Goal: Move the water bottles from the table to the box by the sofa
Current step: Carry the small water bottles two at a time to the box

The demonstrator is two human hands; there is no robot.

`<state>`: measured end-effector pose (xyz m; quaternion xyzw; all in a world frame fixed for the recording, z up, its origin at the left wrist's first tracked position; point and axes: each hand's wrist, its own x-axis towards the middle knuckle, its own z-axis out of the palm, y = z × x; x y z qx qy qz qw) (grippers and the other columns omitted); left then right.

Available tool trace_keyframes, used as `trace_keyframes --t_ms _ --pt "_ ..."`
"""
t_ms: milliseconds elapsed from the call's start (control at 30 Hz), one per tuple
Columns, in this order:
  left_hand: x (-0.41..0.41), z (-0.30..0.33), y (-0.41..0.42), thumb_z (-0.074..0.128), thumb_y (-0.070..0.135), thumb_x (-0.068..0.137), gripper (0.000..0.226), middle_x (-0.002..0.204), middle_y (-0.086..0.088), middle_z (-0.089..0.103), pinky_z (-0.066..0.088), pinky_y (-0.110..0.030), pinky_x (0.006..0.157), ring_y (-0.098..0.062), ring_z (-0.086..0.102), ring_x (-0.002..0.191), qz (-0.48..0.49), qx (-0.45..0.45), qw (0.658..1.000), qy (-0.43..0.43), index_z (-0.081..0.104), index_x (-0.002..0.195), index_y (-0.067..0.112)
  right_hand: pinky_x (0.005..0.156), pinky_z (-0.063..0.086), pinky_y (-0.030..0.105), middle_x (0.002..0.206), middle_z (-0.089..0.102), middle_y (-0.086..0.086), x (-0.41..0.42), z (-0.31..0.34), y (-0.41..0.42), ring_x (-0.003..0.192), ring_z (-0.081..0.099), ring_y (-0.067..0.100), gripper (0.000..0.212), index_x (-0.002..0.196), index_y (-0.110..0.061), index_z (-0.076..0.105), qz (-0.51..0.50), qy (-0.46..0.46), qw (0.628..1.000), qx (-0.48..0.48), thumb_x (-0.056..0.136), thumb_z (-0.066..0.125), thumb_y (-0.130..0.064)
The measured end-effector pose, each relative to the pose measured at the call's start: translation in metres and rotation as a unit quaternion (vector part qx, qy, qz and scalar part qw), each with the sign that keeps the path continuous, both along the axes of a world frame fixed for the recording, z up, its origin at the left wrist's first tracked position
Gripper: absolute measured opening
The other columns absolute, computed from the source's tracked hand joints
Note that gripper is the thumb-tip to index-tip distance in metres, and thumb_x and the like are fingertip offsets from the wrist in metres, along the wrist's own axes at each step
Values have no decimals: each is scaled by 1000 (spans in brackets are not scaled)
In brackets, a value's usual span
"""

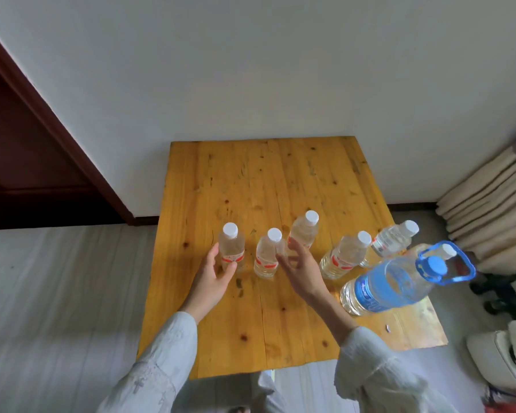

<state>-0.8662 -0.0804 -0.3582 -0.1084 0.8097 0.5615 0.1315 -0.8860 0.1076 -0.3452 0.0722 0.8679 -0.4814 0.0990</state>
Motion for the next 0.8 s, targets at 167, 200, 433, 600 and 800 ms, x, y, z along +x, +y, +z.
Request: trace_keyframes --t_ms 167,200,433,600,800 --pt "-45 -11 8 45 32 92 53 146 1 33 29 -29 107 -15 32 134 26 -16 999 15 25 140 23 105 33 36 138 45 13 -39 -19 -7 129 40 27 58 136 -10 35 47 7 997 64 86 57 -31" --pt "-50 -13 9 45 32 92 50 144 2 36 31 -29 105 -15 35 131 30 -24 999 18 29 138 22 104 34 36 135 48 12 -43 -23 -8 126 43 27 56 134 -10 38 58 14 996 71 86 58 -31" --pt "-74 -13 5 48 30 91 45 124 10 41 34 -22 95 -6 37 116 18 -44 999 21 37 133 20 91 37 23 121 58 6 -51 -41 -2 112 52 21 46 121 -11 53 61 53 995 55 82 63 -33" --pt "-71 -19 7 56 22 87 41 125 9 47 34 -21 96 -7 40 119 8 -41 998 56 46 127 21 90 39 22 117 60 -4 -51 -44 2 106 48 7 71 117 -17 56 78 67 994 20 72 45 -70" --pt "-58 -13 1 52 26 88 40 118 3 50 37 -24 88 -11 44 111 26 -48 996 73 46 125 14 76 43 25 93 59 -7 -36 -27 11 87 53 11 34 97 -22 57 0 66 997 -32 79 56 -52"
